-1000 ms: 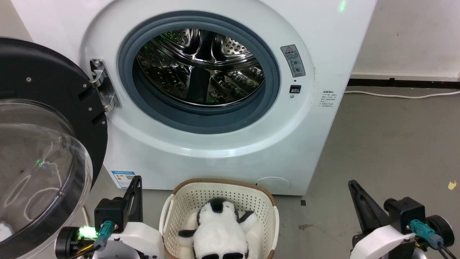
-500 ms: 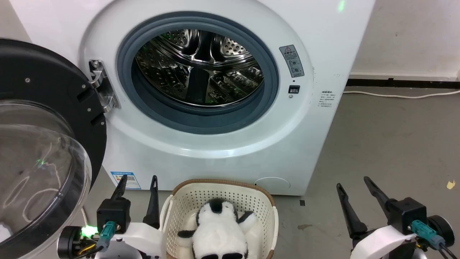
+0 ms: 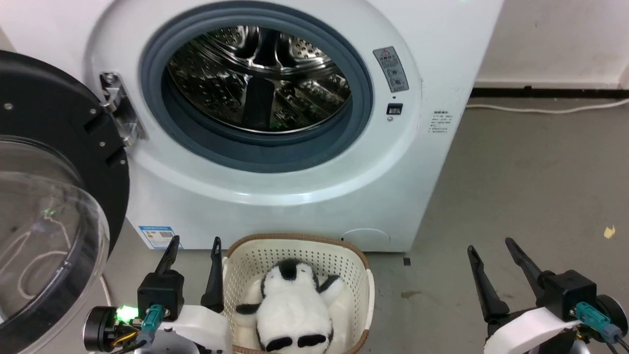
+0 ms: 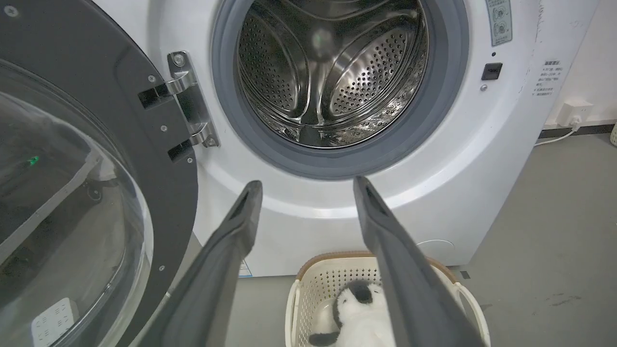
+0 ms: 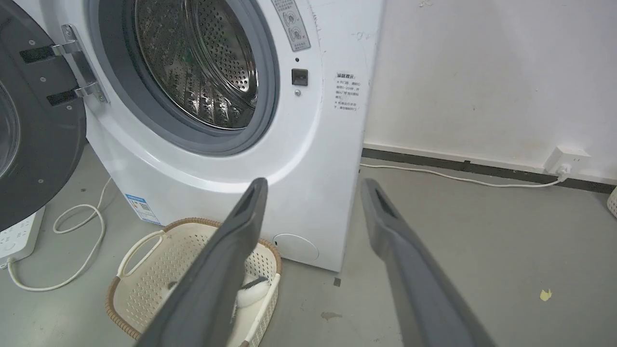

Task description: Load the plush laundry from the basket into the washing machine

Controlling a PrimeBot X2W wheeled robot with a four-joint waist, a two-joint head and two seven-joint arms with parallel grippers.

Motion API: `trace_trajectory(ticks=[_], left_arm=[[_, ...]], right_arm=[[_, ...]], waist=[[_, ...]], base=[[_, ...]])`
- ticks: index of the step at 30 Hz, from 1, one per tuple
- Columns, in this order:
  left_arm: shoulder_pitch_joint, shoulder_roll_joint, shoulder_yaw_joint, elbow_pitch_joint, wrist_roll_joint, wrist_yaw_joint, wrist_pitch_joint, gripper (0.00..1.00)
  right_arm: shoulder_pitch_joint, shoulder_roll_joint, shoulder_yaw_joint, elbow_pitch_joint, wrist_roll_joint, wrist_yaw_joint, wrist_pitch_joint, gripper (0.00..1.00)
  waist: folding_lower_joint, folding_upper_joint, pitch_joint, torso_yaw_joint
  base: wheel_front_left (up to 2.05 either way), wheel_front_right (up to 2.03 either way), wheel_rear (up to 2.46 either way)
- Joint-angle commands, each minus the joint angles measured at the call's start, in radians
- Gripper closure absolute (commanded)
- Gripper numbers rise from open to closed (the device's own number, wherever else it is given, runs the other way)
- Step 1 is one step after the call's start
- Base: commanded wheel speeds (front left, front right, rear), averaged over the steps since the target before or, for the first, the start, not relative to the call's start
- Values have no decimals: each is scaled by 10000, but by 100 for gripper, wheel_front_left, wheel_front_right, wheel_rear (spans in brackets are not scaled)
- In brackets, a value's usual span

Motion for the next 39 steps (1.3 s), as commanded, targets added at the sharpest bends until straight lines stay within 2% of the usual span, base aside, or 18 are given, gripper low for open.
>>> trace_trajectory(ticks=[1,19,33,39], left_arm=[[-142,49,-69,-26,-7,13,-113,0],[-848,497,-308,804,27,-77,-489,0],[-1638,1047,-662,2234,73,-400,-619,0],[-2017,1229,-932,2951,-210,-691,-617,0]], right_arm=[[-170,-2,-26,-61,105,-2,-113,0],[-614,-3,93,-257,668,-3,-489,0],[-992,-4,247,-313,1137,-4,-781,0],[-1113,-4,344,-352,1316,-5,-906,0]], waist=[[0,0,170,-94],[0,0,1589,-810],[0,0,2639,-1461],[0,0,3059,-1694]], base=[[0,0,0],[0,0,0],[0,0,0],[0,0,0]])
